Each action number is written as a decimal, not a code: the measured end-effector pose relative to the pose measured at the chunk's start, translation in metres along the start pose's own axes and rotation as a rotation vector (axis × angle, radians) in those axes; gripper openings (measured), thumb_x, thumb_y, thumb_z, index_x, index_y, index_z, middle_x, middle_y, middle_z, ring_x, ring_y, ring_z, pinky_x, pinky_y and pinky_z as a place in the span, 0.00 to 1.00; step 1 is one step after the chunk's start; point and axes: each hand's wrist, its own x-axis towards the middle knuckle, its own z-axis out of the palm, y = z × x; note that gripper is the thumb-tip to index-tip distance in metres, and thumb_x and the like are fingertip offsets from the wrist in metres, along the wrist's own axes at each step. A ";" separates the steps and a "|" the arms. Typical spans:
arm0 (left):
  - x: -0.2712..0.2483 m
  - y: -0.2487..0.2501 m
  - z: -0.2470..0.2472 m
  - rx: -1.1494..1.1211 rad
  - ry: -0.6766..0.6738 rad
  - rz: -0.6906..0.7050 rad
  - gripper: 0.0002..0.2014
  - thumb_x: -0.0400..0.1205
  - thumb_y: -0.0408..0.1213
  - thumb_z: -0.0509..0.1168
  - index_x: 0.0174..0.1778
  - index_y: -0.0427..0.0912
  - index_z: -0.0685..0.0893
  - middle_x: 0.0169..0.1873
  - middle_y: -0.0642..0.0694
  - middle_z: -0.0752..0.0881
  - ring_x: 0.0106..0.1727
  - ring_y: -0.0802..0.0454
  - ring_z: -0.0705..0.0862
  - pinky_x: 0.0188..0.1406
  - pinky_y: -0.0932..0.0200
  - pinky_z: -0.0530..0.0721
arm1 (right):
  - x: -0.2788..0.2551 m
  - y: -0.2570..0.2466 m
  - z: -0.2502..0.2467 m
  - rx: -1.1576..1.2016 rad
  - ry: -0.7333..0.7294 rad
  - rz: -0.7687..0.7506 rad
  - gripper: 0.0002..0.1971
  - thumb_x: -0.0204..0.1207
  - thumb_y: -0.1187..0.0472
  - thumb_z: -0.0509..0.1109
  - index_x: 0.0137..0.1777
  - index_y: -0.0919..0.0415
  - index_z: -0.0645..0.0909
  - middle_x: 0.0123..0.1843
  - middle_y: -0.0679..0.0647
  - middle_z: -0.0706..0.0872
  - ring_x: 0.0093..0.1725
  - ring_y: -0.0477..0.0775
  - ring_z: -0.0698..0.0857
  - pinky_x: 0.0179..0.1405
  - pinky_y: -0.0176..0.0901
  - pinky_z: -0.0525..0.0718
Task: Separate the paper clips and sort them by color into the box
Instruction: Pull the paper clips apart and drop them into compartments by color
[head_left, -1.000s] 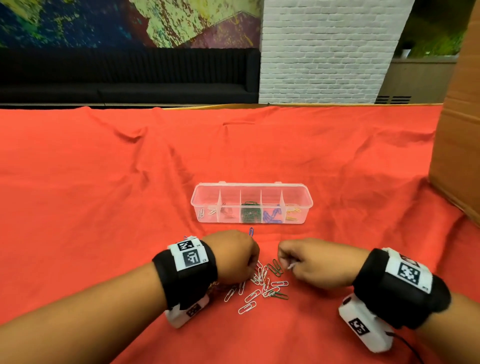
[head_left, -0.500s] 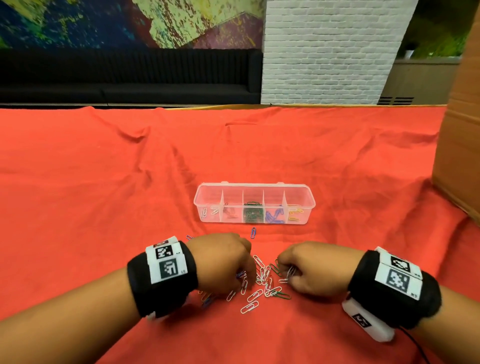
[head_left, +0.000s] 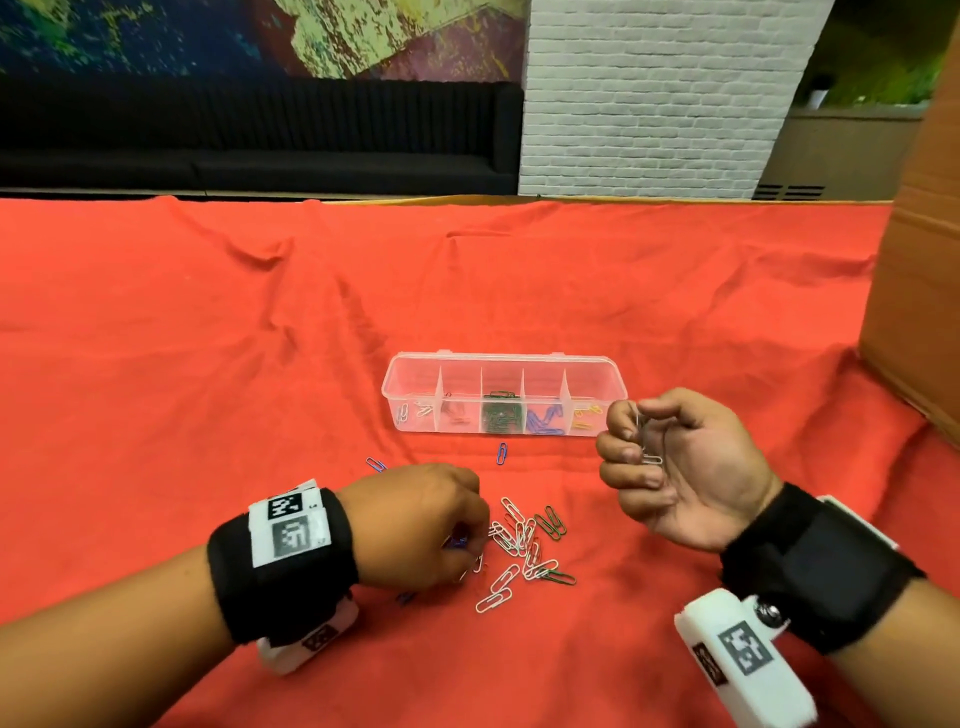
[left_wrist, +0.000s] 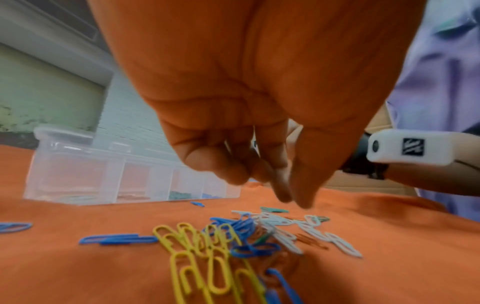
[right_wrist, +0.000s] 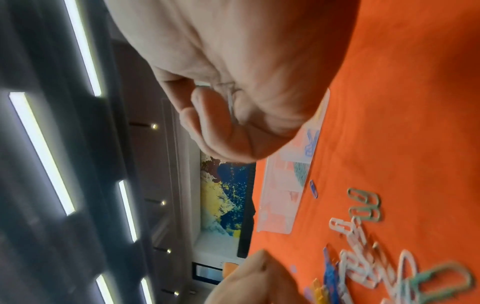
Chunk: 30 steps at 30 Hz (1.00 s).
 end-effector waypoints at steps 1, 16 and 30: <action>-0.001 0.003 0.000 -0.009 -0.040 0.001 0.07 0.75 0.50 0.67 0.43 0.52 0.85 0.41 0.55 0.80 0.44 0.57 0.79 0.45 0.51 0.81 | 0.003 0.000 0.001 -0.053 0.057 0.009 0.10 0.76 0.55 0.54 0.36 0.59 0.68 0.32 0.54 0.65 0.24 0.47 0.62 0.17 0.35 0.55; -0.001 0.011 0.008 -0.136 -0.085 -0.041 0.03 0.68 0.41 0.64 0.34 0.48 0.80 0.38 0.51 0.83 0.38 0.51 0.82 0.37 0.52 0.83 | 0.028 0.044 0.041 -2.061 -0.039 0.011 0.10 0.72 0.46 0.71 0.50 0.45 0.81 0.31 0.43 0.77 0.33 0.41 0.76 0.28 0.37 0.68; -0.017 -0.032 -0.002 -1.830 -0.195 -0.466 0.09 0.66 0.28 0.63 0.40 0.39 0.80 0.35 0.41 0.77 0.29 0.51 0.75 0.24 0.63 0.74 | 0.033 0.042 0.047 -1.463 -0.192 0.165 0.04 0.71 0.62 0.63 0.36 0.58 0.75 0.26 0.44 0.71 0.23 0.43 0.67 0.21 0.36 0.65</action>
